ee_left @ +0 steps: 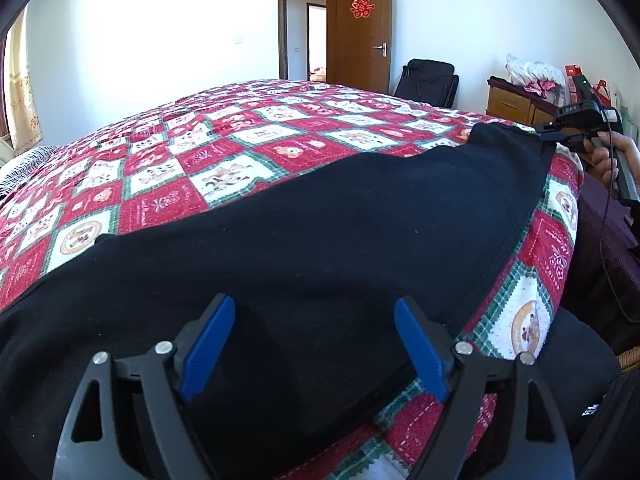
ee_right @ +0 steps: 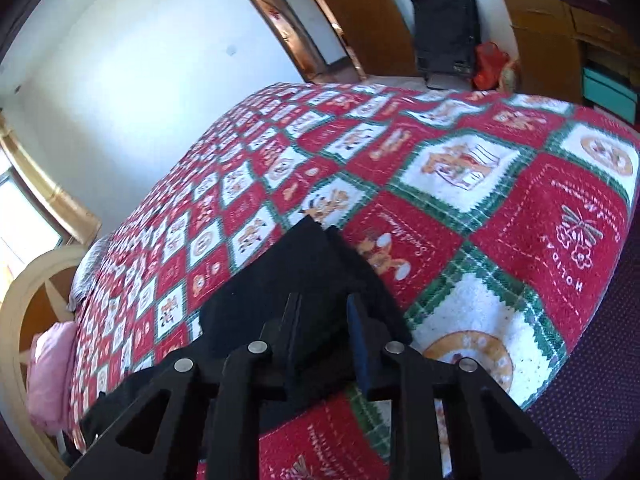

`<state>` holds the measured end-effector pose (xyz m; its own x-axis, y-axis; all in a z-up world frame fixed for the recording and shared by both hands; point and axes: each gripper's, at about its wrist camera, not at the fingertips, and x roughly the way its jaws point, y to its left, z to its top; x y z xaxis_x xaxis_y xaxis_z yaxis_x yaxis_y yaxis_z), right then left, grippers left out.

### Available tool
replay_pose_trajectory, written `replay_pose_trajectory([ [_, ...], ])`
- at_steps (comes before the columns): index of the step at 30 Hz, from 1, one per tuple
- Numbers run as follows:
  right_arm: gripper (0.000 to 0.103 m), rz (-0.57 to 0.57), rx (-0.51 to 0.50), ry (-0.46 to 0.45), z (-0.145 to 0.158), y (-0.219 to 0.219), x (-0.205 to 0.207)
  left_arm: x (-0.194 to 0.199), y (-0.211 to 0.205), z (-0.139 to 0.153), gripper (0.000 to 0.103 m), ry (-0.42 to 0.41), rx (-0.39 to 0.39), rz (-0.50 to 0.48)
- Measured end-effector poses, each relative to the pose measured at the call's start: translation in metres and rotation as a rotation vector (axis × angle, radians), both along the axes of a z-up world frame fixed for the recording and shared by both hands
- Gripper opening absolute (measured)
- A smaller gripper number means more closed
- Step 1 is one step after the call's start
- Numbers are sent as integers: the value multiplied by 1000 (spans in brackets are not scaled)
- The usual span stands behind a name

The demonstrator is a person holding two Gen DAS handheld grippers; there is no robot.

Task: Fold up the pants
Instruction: 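Lift the pants end with the right tool and fold it over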

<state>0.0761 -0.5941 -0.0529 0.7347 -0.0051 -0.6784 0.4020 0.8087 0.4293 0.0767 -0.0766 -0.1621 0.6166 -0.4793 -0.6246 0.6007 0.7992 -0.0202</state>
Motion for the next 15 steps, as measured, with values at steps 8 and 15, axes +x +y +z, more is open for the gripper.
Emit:
replay_pose_trajectory([
  [8,24,-26,69,11,-1,-5,-11,0,0,-1,87,0,-9,-4],
  [15,23,-30,47,-35,-6,-10,2,0,-1,-2,89,-8,2,-5],
])
